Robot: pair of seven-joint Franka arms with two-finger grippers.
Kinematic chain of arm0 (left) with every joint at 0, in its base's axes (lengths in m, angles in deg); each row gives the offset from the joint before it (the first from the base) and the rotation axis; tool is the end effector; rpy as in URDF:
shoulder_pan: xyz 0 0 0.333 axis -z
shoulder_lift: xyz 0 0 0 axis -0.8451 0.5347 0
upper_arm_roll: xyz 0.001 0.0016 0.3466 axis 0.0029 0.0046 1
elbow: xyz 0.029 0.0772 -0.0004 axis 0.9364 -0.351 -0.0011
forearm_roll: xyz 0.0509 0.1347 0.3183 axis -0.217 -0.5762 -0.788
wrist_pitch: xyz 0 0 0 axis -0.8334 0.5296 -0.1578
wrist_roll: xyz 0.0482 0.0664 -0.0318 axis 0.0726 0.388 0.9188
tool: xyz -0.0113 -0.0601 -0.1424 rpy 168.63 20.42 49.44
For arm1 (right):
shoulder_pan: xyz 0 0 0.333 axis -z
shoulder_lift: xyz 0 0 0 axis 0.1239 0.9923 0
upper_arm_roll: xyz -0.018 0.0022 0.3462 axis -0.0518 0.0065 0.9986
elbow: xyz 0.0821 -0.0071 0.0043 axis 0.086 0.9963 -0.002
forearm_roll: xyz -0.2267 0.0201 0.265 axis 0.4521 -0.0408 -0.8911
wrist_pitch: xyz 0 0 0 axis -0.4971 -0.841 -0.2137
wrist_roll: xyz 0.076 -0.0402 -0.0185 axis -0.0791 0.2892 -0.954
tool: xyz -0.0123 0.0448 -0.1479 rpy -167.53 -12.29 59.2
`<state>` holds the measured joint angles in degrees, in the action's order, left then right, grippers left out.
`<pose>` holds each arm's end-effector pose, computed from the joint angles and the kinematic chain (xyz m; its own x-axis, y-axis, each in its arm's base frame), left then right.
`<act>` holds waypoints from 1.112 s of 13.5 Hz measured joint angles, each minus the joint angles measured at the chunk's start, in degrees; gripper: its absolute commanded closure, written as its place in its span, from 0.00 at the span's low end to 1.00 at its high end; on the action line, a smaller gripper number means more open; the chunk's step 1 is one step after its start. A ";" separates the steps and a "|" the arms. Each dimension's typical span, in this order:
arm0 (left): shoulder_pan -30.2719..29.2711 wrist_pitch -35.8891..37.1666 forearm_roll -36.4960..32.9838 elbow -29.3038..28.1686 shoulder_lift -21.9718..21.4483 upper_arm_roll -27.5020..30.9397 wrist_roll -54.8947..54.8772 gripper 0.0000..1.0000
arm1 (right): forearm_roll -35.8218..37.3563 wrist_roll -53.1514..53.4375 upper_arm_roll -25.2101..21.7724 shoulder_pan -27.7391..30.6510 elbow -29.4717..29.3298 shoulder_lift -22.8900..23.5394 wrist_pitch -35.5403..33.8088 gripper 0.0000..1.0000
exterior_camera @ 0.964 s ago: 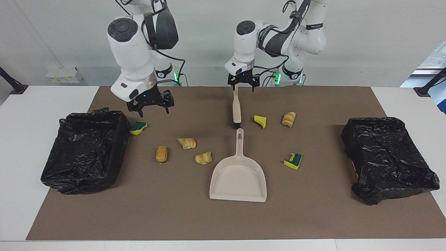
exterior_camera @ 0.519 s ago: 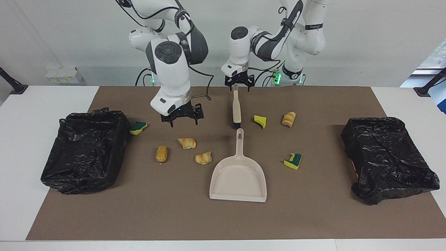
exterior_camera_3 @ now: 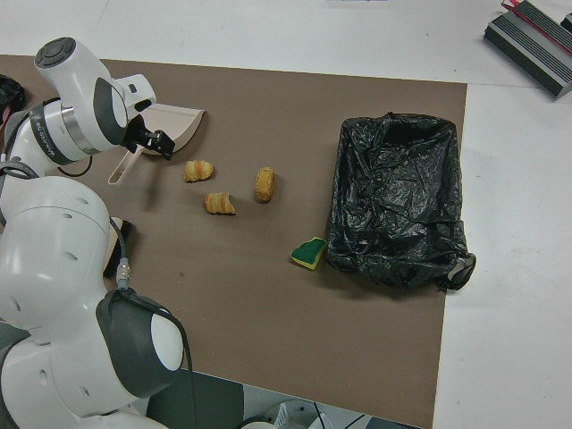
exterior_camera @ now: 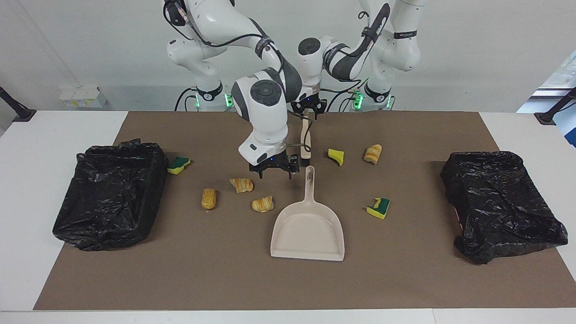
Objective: Sweep and dump trash in bin
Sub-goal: 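Grasp the dustpan handle with the right gripper while the left gripper grasps the brush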
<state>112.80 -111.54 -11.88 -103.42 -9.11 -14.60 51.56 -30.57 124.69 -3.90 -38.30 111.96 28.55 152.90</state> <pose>0.2137 -0.3483 0.3583 0.9851 -0.1490 -0.0858 -0.1532 -0.9872 -0.0452 0.5743 0.3322 0.3999 0.9938 -0.1084 0.0263 -0.1071 -0.9932 -0.0462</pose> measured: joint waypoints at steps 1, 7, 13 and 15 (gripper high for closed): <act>0.00 -0.06 0.05 0.08 0.12 0.05 -0.06 1.00 | 0.00 2.18 0.04 -1.26 -1.60 2.09 0.78 0.11; -1.23 7.29 0.07 2.92 0.05 1.20 -4.25 1.00 | -0.01 6.25 0.12 -5.49 -6.85 9.24 4.31 0.39; -14.38 24.16 -0.05 6.18 -8.60 1.80 -25.83 1.00 | -0.01 6.25 -0.15 -5.71 -7.01 9.47 4.24 0.76; -21.04 24.73 -0.25 6.22 -10.83 1.98 -32.63 1.00 | -0.01 6.21 -0.30 -5.54 -7.24 9.44 4.23 1.00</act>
<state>91.76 -86.81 -12.13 -97.20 -19.94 -12.62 18.93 -30.58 130.90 -4.20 -43.84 104.72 37.98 157.13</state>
